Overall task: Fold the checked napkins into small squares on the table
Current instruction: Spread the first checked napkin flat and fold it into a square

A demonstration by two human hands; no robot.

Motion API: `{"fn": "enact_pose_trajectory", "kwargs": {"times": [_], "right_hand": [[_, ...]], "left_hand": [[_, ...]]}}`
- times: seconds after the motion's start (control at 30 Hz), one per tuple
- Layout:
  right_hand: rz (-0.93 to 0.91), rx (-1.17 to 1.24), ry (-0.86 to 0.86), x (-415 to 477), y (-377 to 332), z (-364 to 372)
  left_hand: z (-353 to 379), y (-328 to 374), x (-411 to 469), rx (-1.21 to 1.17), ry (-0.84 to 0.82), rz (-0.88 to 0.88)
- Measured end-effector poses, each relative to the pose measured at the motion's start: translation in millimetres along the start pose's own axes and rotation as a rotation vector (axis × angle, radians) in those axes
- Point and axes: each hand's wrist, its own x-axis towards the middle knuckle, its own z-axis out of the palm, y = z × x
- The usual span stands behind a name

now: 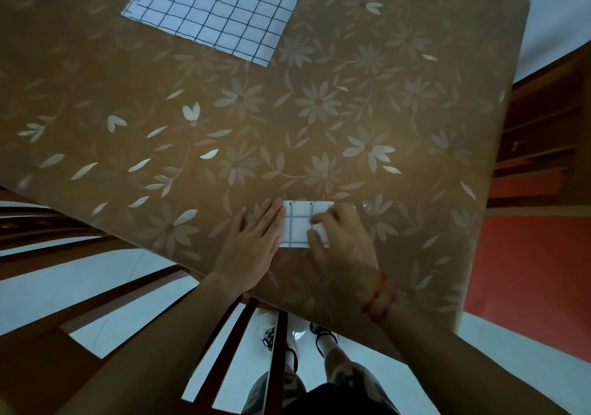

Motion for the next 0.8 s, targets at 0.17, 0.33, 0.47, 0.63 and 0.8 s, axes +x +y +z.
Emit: {"fn": "enact_pose_trajectory", "kwargs": {"times": [0.17,0.33,0.47,0.63,0.8], "right_hand": [[-0.249,-0.163,-0.313,-9.3,-23.0,39.6],[-0.248,-0.292,-0.396,-13.1,-9.7,52.1],[-0.186,-0.327,-0.423,-13.0,-0.6,42.1],[-0.101,-0.383,-0.457,-13.8,27.3,24.2],[-0.11,-0.379,-0.442,-12.9,26.6,26.0]], "left_hand": [[2.9,-4.0,-2.2,0.036,-0.027,0.035],[4.5,-5.0,-1.9,0.089,-0.049,0.046],[4.5,-4.0,-2.5,0.077,-0.036,0.024],[4.3,-2.0,-1.6,0.054,-0.041,0.01],[-1.6,1.8,-0.6,0.016,-0.043,-0.015]]}}
